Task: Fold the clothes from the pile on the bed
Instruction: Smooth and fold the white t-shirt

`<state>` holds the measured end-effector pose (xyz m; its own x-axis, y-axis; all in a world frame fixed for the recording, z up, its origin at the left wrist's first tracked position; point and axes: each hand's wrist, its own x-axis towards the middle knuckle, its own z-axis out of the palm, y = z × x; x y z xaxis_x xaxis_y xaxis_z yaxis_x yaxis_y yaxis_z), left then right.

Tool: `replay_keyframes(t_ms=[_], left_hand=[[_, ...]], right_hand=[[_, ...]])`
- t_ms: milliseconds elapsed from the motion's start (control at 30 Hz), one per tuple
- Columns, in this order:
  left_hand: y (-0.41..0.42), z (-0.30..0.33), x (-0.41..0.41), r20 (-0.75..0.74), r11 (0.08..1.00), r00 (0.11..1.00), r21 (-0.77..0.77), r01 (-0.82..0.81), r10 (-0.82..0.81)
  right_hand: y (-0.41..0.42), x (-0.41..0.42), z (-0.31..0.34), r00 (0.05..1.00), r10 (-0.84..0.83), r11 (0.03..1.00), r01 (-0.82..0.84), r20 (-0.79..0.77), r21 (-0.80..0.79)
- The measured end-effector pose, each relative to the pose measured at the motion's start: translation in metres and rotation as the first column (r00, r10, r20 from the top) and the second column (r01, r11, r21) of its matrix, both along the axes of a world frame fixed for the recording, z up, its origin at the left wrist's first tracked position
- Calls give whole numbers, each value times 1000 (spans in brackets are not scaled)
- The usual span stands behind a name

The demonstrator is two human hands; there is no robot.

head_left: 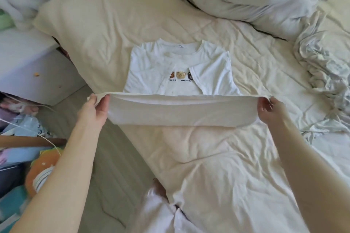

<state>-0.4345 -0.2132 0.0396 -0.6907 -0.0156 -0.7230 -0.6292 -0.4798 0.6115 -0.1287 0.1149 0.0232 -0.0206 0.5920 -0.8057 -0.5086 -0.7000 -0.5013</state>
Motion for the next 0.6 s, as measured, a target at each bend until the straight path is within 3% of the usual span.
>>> replay_keyframes(t_ms=[100, 233, 367, 533, 600], left_hand=[[43, 5, -49, -9, 999, 1000, 36, 1, 0], [97, 0, -107, 19, 998, 1000, 62, 24, -25], [142, -17, -153, 34, 998, 998, 6, 56, -57], [183, -53, -192, 11, 997, 999, 58, 48, -49], [191, -73, -197, -27, 992, 992, 12, 123, -123]], right_hand=[[51, -38, 1, 992, -15, 999, 11, 128, 32], [103, -95, -1, 993, 6, 999, -11, 119, 47], [148, -143, -15, 971, 166, 980, -182, 171, 83], [189, -191, -50, 997, 61, 996, -64, 46, 60], [191, -199, -67, 991, 98, 992, -104, 91, 67]])
